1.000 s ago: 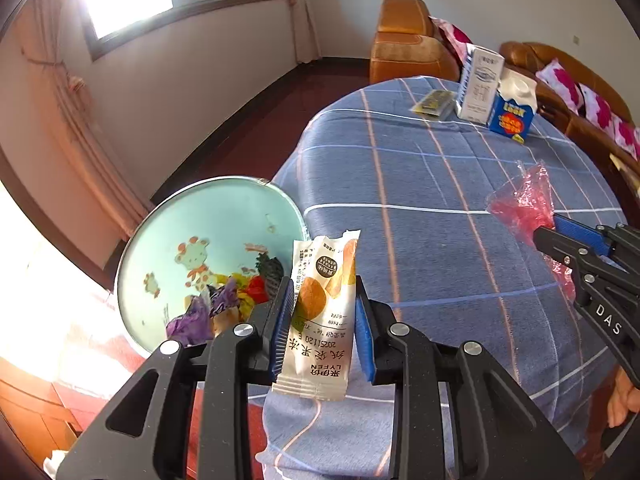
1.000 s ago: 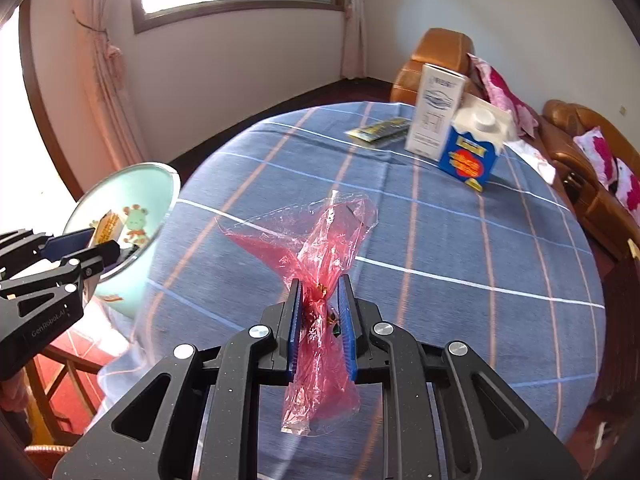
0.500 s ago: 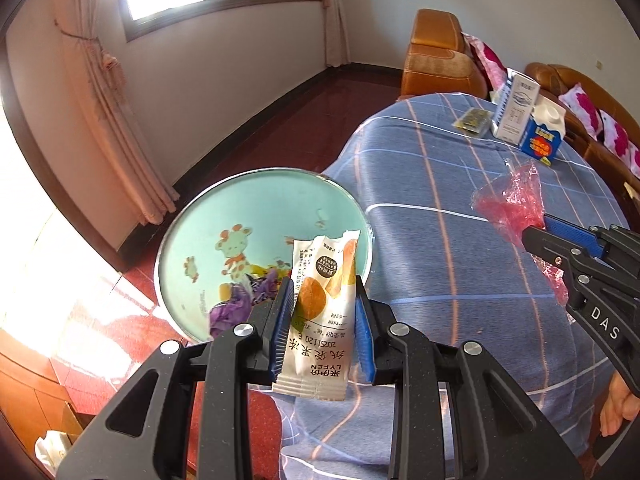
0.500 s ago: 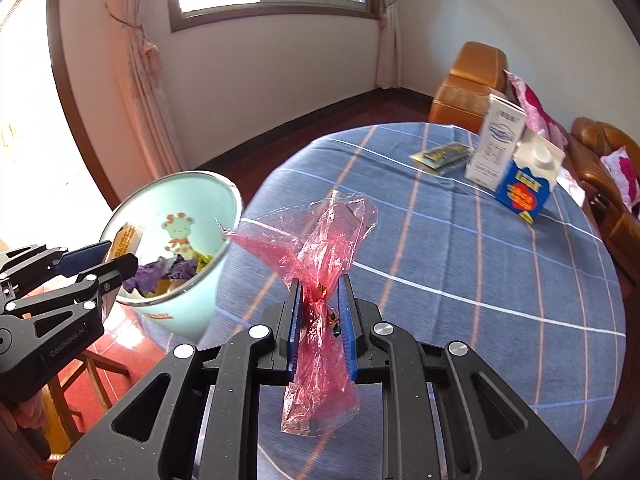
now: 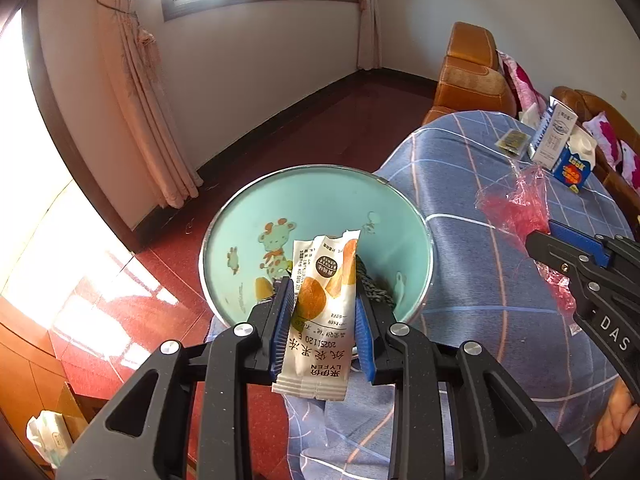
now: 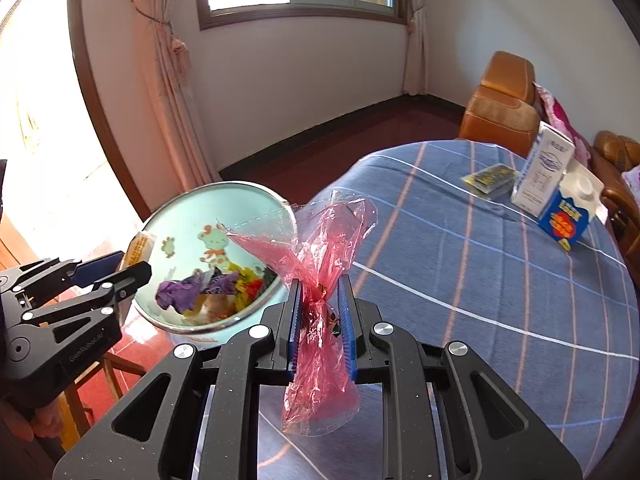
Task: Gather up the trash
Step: 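Carry the snack wrapper and pink bag over the blue bin with both tools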
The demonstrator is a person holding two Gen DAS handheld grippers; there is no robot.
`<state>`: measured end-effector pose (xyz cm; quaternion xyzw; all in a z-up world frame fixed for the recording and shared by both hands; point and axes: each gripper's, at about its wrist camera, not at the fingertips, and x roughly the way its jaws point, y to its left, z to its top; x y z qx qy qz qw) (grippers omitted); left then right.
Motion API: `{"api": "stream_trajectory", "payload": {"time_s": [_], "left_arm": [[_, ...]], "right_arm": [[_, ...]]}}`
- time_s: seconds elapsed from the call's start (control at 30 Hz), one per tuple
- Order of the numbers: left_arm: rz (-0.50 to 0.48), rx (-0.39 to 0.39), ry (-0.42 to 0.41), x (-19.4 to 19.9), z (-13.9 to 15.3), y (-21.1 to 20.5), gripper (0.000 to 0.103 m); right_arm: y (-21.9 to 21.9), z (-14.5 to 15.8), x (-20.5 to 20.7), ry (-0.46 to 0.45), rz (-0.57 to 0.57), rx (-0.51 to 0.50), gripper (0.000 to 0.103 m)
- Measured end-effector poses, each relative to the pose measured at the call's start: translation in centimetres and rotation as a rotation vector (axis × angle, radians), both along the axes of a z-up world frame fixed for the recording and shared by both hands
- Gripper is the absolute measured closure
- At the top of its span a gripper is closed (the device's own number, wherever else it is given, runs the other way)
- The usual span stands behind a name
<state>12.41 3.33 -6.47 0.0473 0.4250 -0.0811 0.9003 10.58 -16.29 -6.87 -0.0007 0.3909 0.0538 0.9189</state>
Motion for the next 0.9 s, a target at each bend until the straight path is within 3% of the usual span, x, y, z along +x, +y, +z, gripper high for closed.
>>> {"api": "stream_trajectory", "payload": {"time_s": [0.9], "left_arm": [[0.097,0.026,0.026,3.7,-1.5,2.2,0.074]], "right_arm": [[4.8,-0.5,4.4,0.021,0.065,0.04,0.084]]}}
